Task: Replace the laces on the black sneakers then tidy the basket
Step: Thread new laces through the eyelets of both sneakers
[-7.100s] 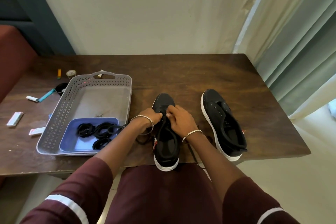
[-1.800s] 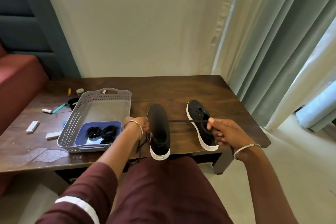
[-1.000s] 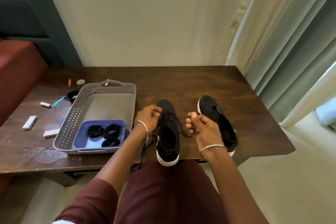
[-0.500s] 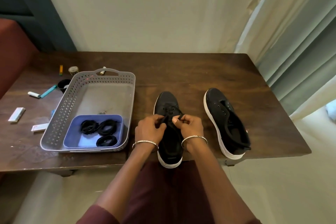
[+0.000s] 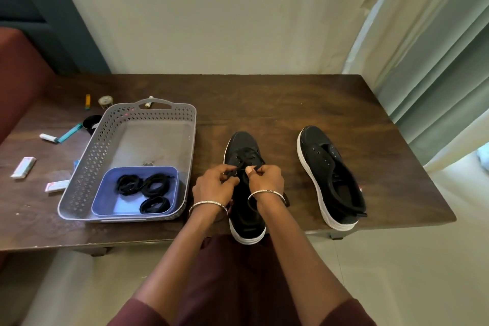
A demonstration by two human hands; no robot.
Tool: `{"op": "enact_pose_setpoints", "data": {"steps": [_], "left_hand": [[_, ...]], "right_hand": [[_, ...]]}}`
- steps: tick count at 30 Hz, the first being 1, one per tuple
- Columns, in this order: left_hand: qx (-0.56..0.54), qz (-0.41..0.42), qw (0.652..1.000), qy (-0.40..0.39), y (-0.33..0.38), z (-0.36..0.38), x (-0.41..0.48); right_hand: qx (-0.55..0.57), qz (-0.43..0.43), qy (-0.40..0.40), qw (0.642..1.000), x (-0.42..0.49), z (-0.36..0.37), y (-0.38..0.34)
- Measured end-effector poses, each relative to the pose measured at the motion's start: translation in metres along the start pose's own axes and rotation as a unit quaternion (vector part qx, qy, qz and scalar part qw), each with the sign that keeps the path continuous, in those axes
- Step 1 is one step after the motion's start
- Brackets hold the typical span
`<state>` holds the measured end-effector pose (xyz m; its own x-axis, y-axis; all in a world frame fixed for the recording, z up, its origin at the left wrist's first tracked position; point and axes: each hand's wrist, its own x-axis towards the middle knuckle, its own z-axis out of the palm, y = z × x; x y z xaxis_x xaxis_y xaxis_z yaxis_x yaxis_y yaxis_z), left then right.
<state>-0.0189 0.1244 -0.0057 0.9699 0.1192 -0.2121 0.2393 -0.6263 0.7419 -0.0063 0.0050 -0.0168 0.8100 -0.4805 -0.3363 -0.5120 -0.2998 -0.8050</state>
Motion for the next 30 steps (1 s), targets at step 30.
{"op": "enact_pose_setpoints", "data": {"steps": [30], "left_hand": [[-0.244, -0.063, 0.959, -0.131, 0.064, -0.047, 0.036]], "right_hand": [[0.071, -0.010, -0.044, 0.996, -0.003, 0.001, 0.014]]}}
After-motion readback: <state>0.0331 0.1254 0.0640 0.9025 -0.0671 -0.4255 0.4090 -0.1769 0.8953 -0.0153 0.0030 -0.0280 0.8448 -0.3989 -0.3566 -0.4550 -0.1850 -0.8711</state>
